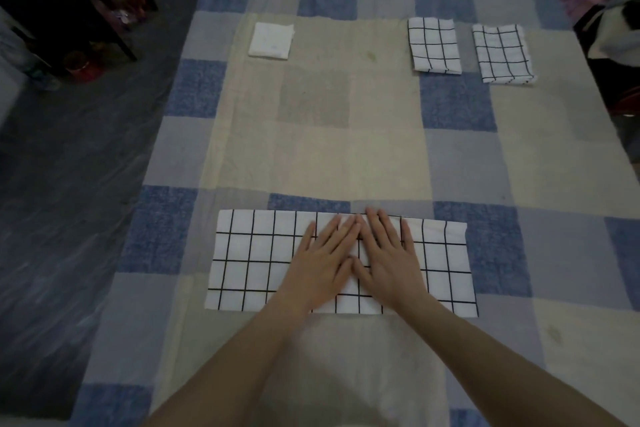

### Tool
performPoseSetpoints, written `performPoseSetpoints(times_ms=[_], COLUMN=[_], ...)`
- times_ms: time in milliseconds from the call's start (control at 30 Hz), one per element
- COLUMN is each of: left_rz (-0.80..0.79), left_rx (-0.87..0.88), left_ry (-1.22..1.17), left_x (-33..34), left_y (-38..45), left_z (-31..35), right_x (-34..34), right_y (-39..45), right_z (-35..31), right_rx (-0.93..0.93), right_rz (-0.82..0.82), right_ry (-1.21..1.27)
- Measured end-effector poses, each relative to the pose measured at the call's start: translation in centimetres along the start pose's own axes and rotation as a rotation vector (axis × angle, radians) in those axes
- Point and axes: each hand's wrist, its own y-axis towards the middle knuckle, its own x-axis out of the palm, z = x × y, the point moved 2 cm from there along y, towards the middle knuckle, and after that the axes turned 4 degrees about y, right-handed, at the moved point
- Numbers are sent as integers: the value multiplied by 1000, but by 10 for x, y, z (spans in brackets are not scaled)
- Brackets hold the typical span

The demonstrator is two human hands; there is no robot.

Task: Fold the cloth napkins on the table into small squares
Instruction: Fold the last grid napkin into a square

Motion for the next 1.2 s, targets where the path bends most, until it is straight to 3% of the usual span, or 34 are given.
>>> performPoseSetpoints(times_ms=[200,433,567,633,700,800,1033,1200], left_rz=[3,-22,-20,-18,-23,-12,-2,34], left_rx=[-9,-84,-82,-85,-88,-92,-104,-334], left_ry=[13,79,79,81,78,63,80,65], left_x=[3,0,-1,-1,-2,-1,3,6], left_y=[-3,-5,-5,-5,-5,-6,-11,-39], left_z=[-2,-6,-5,-5,-4,-3,-14,-60], right_x=[-4,-21,-30,-37,-40,-28,3,-8], right_y=[-4,-42,-42,-32,-18,-3,-9,-24], right_z=[19,115,118,93,54,-1,2,49], right_rx=[24,379,622,547,343,164,330,344], right_rz=[2,27,163,263,309,217,98,134], right_ry=[43,26,139,165,160,202,141,167])
